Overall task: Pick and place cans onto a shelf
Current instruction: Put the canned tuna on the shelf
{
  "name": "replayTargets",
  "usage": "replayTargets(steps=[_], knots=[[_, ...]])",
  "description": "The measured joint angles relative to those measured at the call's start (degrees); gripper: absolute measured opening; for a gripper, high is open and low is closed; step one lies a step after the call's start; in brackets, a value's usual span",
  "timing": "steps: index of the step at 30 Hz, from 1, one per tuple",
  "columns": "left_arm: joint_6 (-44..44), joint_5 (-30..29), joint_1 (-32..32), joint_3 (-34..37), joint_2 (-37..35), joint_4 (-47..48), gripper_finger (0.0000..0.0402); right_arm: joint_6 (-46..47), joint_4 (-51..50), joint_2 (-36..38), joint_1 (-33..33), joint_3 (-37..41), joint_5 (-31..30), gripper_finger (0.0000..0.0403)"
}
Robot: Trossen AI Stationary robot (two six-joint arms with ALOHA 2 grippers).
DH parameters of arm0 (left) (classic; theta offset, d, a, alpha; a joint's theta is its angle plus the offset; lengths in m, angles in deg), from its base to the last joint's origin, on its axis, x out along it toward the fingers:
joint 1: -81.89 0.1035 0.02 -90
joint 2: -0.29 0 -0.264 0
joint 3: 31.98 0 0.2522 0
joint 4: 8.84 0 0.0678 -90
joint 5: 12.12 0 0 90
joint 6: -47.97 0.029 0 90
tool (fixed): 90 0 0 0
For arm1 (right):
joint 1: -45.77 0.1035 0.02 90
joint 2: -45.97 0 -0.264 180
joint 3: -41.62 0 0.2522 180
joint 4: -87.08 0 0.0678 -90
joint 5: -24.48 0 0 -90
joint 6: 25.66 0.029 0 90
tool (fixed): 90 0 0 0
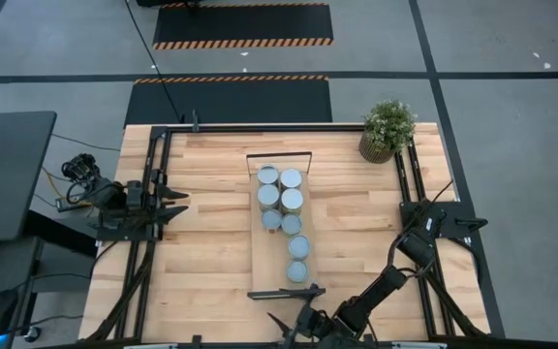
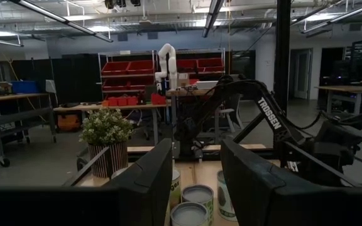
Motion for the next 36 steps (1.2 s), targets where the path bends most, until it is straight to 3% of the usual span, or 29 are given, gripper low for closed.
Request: replayTargets(steps=[8,15,23,29,36], knots=[[0.0,0.0,0.0,0.0,0.0,0.0,0.0142,-3.8,4.7,0.0,0.4,0.0,10.4,0.0348],[0.0,0.0,0.0,0.0,0.0,0.0,0.0142,-4.3,8.0,0.0,-1.4,0.0,26.0,0.0348],[0.0,0.0,0.0,0.0,0.0,0.0,0.0142,-5.2,7.7,0.0,-4.3,-0.4,33.1,0.0348],[0.0,0.0,0.0,0.0,0.0,0.0,0.0142,-4.0,0.9,0.8,-1.0,-6.1,33.5,0.0348],[0.0,0.0,0.0,0.0,0.0,0.0,0.0142,-3.4,-21.9,2.0,1.7,-22.1,38.9,0.0348]])
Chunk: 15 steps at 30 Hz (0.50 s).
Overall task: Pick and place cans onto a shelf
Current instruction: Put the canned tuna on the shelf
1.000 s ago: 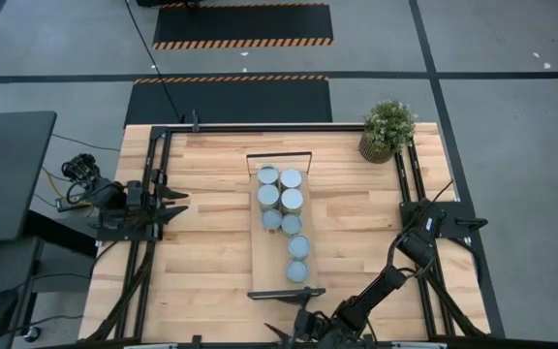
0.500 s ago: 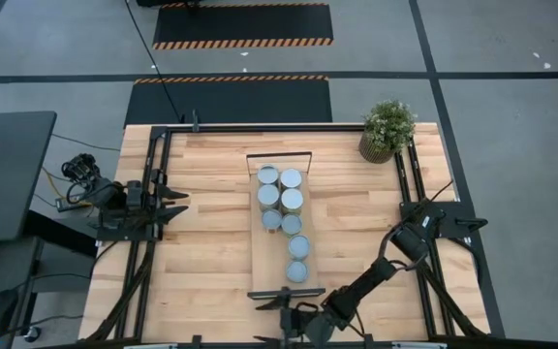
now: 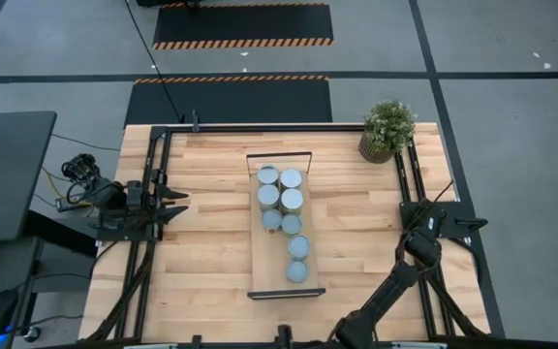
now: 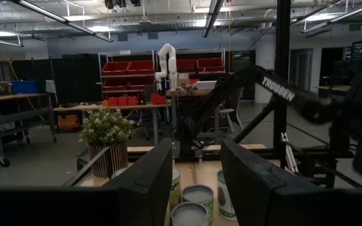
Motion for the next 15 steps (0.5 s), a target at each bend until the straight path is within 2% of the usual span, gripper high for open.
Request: replayTargets(steps=[3,8,12,15], knots=[[0.0,0.0,0.0,0.0,0.0,0.0,0.0142,-1.6,-11.3,0.1,0.2,-7.4,0.8,0.0348],[0.0,0.0,0.0,0.0,0.0,0.0,0.0142,-5.4,-30.6,1.3,-0.9,-17.4,-3.4,0.0348],[0.0,0.0,0.0,0.0,0.0,0.0,0.0142,-5.3,-43.4,4.2,-3.7,-20.2,-7.7,0.0348],[0.0,0.0,0.0,0.0,0.0,0.2,0.0142,-3.8,-50.7,7.5,-6.3,-20.3,-8.5,0.0348]])
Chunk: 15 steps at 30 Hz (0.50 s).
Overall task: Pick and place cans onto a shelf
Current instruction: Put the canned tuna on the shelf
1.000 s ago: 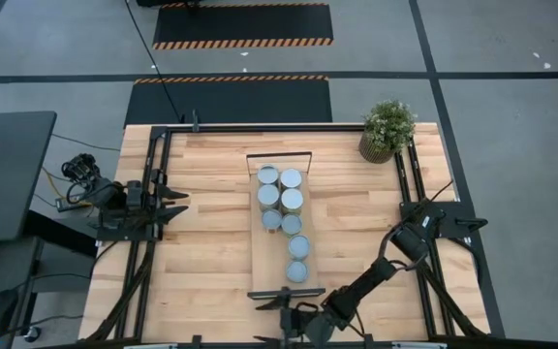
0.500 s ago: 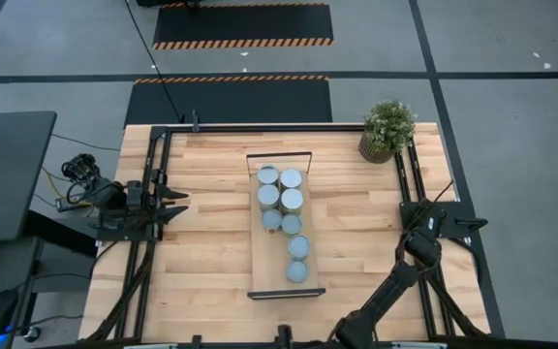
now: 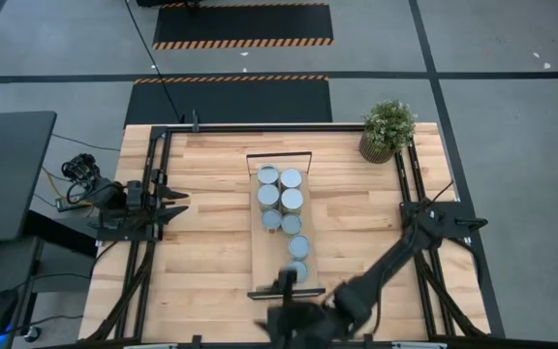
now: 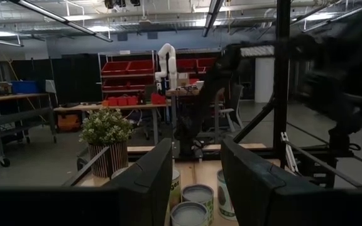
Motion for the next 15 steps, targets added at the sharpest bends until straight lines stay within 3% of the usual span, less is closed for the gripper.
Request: replayTargets(steps=[4,15], knots=[[0.0,0.0,0.0,0.0,0.0,0.0,0.0142,1.7,-9.7,3.4,-4.2,-0.1,2.5,0.0348],[0.0,0.0,0.0,0.0,0.0,0.0,0.0142,-0.1,-19.6,4.2,-17.4,1.7,21.9,0.0348]])
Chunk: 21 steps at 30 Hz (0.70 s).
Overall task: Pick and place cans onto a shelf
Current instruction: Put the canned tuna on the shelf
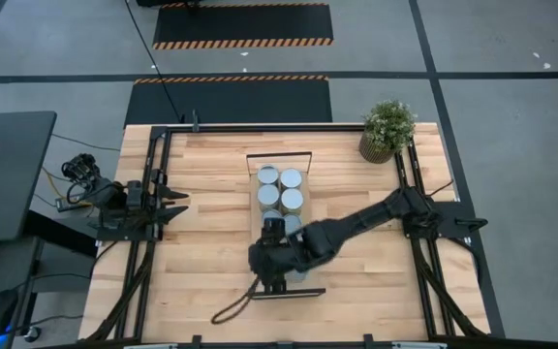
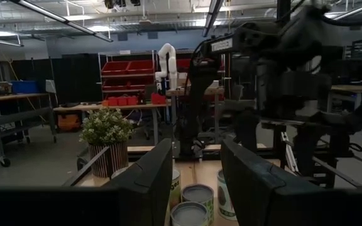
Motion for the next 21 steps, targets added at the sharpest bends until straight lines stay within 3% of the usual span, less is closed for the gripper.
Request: replayTargets(steps=[6,21], knots=[[0.0,0.0,0.0,0.0,0.0,0.0,0.0142,-3.0,-1.8,0.1,-3.3,0.6,9.7,0.0348],[0.0,0.0,0.0,0.0,0.0,0.0,0.0142,-18.8,1.2,0.1,-4.4,6.8,23.4,0.0348]])
